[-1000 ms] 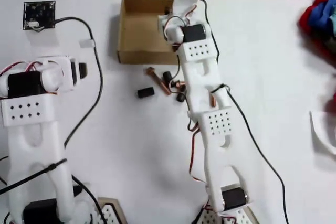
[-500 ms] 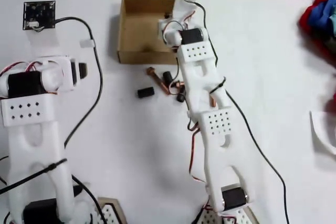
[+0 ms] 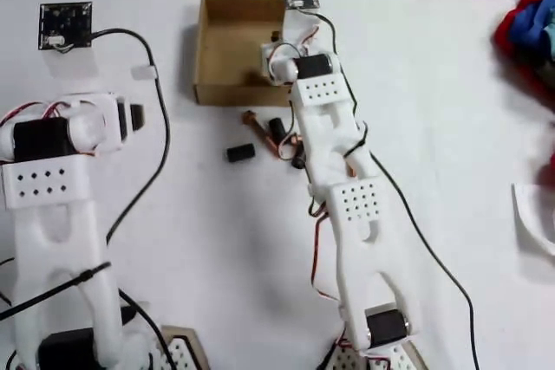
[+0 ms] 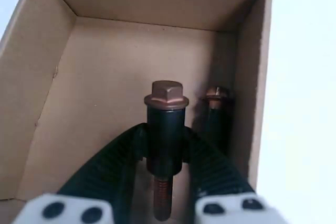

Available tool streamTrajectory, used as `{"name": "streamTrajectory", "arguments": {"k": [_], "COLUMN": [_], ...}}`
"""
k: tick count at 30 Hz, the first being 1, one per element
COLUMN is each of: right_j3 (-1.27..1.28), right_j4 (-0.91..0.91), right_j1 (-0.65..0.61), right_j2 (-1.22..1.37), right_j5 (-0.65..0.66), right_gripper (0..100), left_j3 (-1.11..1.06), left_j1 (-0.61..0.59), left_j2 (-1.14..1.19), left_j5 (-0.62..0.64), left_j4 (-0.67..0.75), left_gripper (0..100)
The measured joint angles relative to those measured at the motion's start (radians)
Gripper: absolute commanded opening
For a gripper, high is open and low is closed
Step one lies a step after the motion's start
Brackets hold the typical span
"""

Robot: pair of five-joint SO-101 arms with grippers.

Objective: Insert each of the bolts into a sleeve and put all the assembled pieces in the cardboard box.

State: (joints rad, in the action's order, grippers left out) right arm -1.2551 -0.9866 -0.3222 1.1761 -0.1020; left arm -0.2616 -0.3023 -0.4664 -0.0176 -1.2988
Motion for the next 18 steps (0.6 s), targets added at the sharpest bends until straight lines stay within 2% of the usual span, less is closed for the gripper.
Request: {"name": "streamTrajectory", "arguments": {"k": [18], "right_j3": [0.0], "right_j4": [0.003], "right_j1": [-0.002], "right_j2": [0.043], "right_j5": [0.0], "right_gripper": [2.4], "left_j3": [0.0], "left_j1": [0.0], "left_j2": [0.0], "left_j5": [0.0], "left_j4": [0.0], "left_gripper": [21]}}
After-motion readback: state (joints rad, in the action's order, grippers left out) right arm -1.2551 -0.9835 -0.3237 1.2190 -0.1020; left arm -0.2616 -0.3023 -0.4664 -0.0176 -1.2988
